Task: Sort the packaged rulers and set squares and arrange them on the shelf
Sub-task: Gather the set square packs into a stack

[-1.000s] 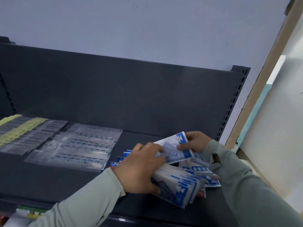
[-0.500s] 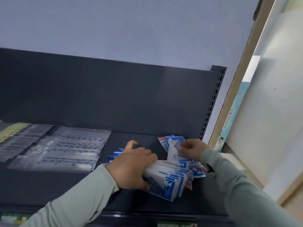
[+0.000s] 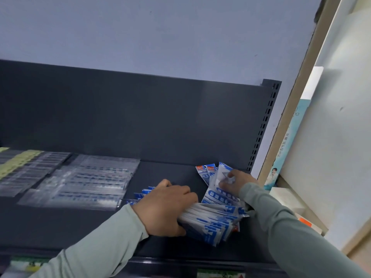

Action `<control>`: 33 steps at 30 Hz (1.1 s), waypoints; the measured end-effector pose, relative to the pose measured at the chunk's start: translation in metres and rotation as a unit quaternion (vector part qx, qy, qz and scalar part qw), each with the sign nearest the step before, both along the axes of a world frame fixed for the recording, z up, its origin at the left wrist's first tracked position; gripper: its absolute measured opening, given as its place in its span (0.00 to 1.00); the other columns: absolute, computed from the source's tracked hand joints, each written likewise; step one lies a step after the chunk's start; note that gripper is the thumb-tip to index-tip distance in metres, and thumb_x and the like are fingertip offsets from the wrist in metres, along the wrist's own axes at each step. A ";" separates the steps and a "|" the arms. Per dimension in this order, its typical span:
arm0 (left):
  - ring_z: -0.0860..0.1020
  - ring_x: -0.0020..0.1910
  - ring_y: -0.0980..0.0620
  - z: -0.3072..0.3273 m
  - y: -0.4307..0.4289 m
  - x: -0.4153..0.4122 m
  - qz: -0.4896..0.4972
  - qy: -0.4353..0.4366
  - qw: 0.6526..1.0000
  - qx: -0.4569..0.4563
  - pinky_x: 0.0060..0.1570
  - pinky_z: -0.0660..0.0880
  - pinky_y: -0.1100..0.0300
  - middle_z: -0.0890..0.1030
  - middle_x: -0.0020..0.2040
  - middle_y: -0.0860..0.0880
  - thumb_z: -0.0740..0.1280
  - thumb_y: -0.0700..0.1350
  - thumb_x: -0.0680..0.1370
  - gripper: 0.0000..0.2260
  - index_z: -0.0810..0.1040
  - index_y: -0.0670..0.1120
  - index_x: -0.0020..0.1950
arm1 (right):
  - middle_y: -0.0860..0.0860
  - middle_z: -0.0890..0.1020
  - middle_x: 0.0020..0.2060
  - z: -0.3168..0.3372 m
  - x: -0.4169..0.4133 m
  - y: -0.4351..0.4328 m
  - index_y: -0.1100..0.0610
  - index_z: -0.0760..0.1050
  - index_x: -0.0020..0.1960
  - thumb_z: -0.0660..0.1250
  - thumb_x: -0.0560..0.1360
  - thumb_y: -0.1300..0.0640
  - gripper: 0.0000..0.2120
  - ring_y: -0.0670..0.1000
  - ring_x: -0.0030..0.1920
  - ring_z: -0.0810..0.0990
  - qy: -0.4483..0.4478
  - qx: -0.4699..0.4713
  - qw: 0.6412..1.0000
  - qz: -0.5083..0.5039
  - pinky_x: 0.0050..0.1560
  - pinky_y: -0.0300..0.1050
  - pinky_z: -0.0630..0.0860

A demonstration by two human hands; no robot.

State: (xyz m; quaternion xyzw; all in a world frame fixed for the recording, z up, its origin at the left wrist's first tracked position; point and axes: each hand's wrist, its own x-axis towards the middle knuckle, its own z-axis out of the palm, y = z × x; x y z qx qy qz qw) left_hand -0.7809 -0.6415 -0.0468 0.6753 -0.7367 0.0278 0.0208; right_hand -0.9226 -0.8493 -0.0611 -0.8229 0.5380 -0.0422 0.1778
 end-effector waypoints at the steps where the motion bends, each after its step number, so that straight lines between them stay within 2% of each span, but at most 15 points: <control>1: 0.71 0.53 0.56 0.000 0.000 0.000 0.001 0.001 1.000 0.003 0.59 0.61 0.55 0.70 0.52 0.57 0.69 0.58 0.69 0.22 0.67 0.56 0.60 | 0.52 0.78 0.58 0.001 0.000 0.000 0.48 0.72 0.62 0.63 0.72 0.40 0.21 0.55 0.54 0.78 0.002 -0.010 1.000 -0.001 0.51 0.42 0.72; 4: 0.71 0.54 0.56 0.002 0.000 0.000 0.002 -0.002 1.000 0.011 0.60 0.61 0.56 0.70 0.53 0.57 0.69 0.58 0.70 0.23 0.67 0.56 0.61 | 0.53 0.80 0.50 0.003 0.004 -0.001 0.51 0.73 0.56 0.61 0.75 0.47 0.13 0.55 0.44 0.81 0.002 -0.029 0.999 0.031 0.47 0.44 0.77; 5: 0.71 0.54 0.56 0.002 0.001 0.000 0.001 -0.003 1.000 0.013 0.59 0.61 0.56 0.70 0.54 0.57 0.69 0.58 0.70 0.23 0.67 0.56 0.61 | 0.53 0.80 0.50 0.003 0.006 -0.002 0.51 0.73 0.56 0.61 0.75 0.50 0.11 0.56 0.44 0.81 0.018 -0.040 0.998 0.052 0.48 0.45 0.78; 7: 0.70 0.55 0.56 0.002 0.001 0.000 -0.002 -0.002 1.000 0.012 0.59 0.62 0.56 0.70 0.54 0.57 0.69 0.58 0.70 0.23 0.67 0.56 0.61 | 0.51 0.79 0.56 0.003 0.007 -0.002 0.47 0.72 0.62 0.63 0.75 0.50 0.15 0.55 0.53 0.79 0.074 -0.073 0.989 0.102 0.55 0.47 0.76; 10: 0.70 0.55 0.55 0.000 0.002 0.001 -0.005 0.000 1.000 0.007 0.58 0.63 0.56 0.70 0.54 0.57 0.69 0.58 0.69 0.23 0.67 0.56 0.61 | 0.50 0.63 0.72 0.005 0.014 0.003 0.43 0.60 0.74 0.61 0.77 0.49 0.26 0.55 0.70 0.64 0.121 -0.085 0.968 0.202 0.69 0.52 0.65; 11: 0.70 0.55 0.55 -0.001 0.002 0.001 -0.006 0.001 1.000 0.005 0.58 0.63 0.56 0.70 0.54 0.57 0.69 0.57 0.69 0.23 0.67 0.56 0.61 | 0.49 0.59 0.74 0.006 0.018 0.006 0.43 0.59 0.75 0.60 0.78 0.51 0.26 0.56 0.72 0.62 0.126 -0.066 0.962 0.234 0.71 0.52 0.63; 12: 0.71 0.55 0.55 -0.001 0.003 0.001 -0.007 0.002 1.000 0.002 0.58 0.63 0.56 0.70 0.54 0.57 0.69 0.57 0.69 0.23 0.67 0.56 0.61 | 0.50 0.61 0.74 0.005 0.023 0.007 0.43 0.60 0.74 0.60 0.78 0.52 0.25 0.56 0.72 0.63 0.126 -0.051 0.956 0.259 0.70 0.50 0.63; 15: 0.71 0.56 0.55 -0.002 0.004 0.001 -0.008 0.011 1.000 -0.007 0.58 0.64 0.55 0.70 0.55 0.57 0.69 0.57 0.69 0.24 0.67 0.56 0.62 | 0.53 0.73 0.65 0.006 0.036 0.010 0.44 0.65 0.70 0.59 0.76 0.41 0.23 0.57 0.65 0.70 0.139 -0.068 0.963 0.222 0.63 0.47 0.69; 18: 0.71 0.57 0.56 -0.004 0.007 0.001 -0.012 0.031 0.999 -0.017 0.58 0.64 0.55 0.71 0.57 0.58 0.69 0.57 0.69 0.25 0.67 0.58 0.63 | 0.56 0.68 0.68 0.008 0.046 0.018 0.47 0.63 0.72 0.55 0.75 0.34 0.29 0.59 0.66 0.70 0.177 -0.076 0.972 0.135 0.64 0.52 0.69; 20: 0.70 0.58 0.57 -0.003 0.008 0.001 -0.011 0.033 0.999 -0.014 0.57 0.64 0.56 0.71 0.57 0.58 0.70 0.57 0.69 0.25 0.67 0.58 0.64 | 0.55 0.68 0.67 0.009 0.050 0.019 0.49 0.67 0.69 0.53 0.78 0.37 0.25 0.58 0.65 0.70 0.191 -0.078 0.970 0.129 0.64 0.53 0.70; 22: 0.70 0.57 0.57 -0.003 0.009 0.001 -0.013 0.035 0.999 -0.017 0.53 0.62 0.58 0.71 0.56 0.58 0.70 0.56 0.68 0.24 0.66 0.58 0.62 | 0.56 0.73 0.65 0.014 0.051 0.014 0.52 0.72 0.65 0.53 0.79 0.44 0.20 0.57 0.63 0.73 0.173 -0.083 0.972 0.138 0.61 0.49 0.71; 24: 0.70 0.55 0.57 -0.002 0.010 0.001 -0.017 0.037 0.999 -0.021 0.50 0.60 0.58 0.70 0.54 0.58 0.70 0.56 0.68 0.24 0.66 0.58 0.61 | 0.55 0.73 0.67 0.019 0.049 0.006 0.53 0.69 0.68 0.56 0.79 0.49 0.20 0.57 0.64 0.73 0.161 -0.064 0.974 0.145 0.61 0.46 0.70; 27: 0.70 0.54 0.57 -0.002 0.010 0.001 -0.016 0.038 0.999 -0.021 0.48 0.58 0.59 0.69 0.52 0.58 0.71 0.55 0.68 0.23 0.68 0.57 0.61 | 0.55 0.69 0.70 0.026 0.048 0.004 0.56 0.64 0.73 0.59 0.79 0.49 0.24 0.57 0.68 0.70 0.212 -0.030 0.959 0.189 0.66 0.45 0.68; 30: 0.71 0.54 0.56 -0.002 0.009 0.001 -0.017 0.039 0.999 -0.023 0.48 0.57 0.60 0.71 0.53 0.58 0.71 0.55 0.68 0.23 0.69 0.56 0.61 | 0.54 0.74 0.66 0.024 0.047 0.002 0.53 0.71 0.67 0.60 0.75 0.38 0.27 0.56 0.64 0.72 0.240 -0.033 0.951 0.195 0.62 0.45 0.69; 33: 0.71 0.54 0.57 -0.002 0.009 0.001 -0.013 0.036 0.999 -0.022 0.48 0.57 0.60 0.71 0.53 0.58 0.71 0.56 0.68 0.23 0.68 0.57 0.60 | 0.52 0.70 0.64 0.021 0.041 -0.001 0.46 0.71 0.66 0.63 0.68 0.30 0.32 0.56 0.65 0.68 0.215 -0.061 0.961 0.164 0.64 0.50 0.68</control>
